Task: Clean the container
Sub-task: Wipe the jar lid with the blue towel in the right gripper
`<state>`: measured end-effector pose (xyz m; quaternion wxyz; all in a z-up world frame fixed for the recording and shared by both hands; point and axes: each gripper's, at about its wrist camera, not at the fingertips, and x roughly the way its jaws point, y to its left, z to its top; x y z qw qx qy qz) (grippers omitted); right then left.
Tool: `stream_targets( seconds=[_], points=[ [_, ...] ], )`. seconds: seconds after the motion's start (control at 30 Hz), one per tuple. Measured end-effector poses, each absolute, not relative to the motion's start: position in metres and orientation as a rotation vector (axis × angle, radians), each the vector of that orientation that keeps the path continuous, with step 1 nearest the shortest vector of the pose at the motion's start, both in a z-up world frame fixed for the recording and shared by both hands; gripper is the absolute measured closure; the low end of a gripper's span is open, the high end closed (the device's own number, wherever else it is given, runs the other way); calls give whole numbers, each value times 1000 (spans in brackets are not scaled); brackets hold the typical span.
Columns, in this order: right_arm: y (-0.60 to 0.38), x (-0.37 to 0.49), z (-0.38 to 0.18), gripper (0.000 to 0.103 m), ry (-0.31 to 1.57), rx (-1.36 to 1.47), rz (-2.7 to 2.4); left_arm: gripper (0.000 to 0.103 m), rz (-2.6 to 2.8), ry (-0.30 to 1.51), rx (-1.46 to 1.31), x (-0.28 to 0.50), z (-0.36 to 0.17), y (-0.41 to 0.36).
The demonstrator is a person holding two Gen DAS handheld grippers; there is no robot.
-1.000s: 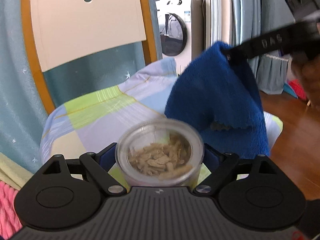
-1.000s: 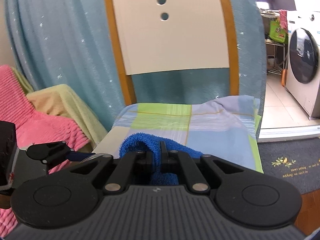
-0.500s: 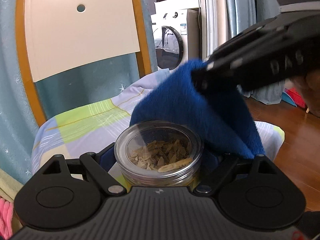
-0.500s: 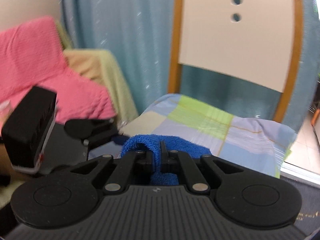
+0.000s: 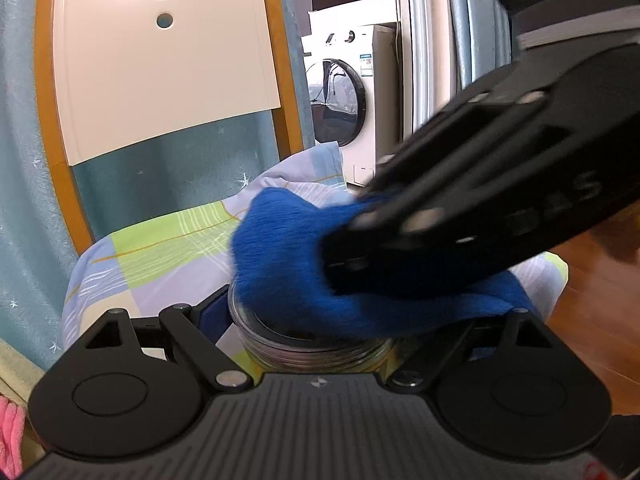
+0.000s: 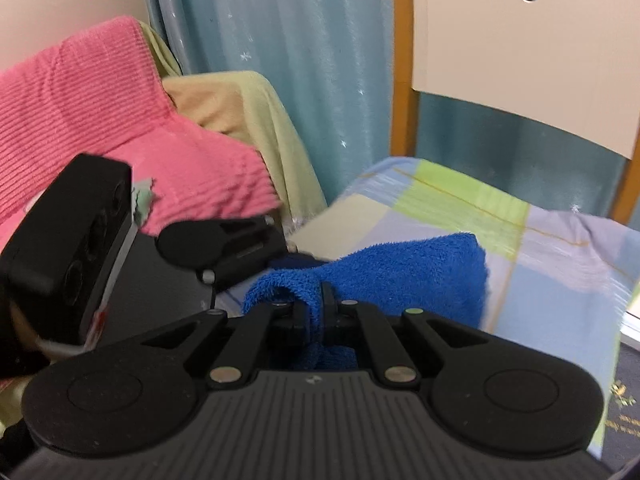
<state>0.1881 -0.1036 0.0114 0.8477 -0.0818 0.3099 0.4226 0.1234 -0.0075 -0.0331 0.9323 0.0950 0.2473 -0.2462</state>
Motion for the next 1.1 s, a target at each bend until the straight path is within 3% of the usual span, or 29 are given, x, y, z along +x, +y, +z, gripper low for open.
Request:
stream_targets(
  seconds=[1.1],
  points=[
    [-137,181,15,100,672,-223,727,17,-485,530,193,132,-33,-10]
  ],
)
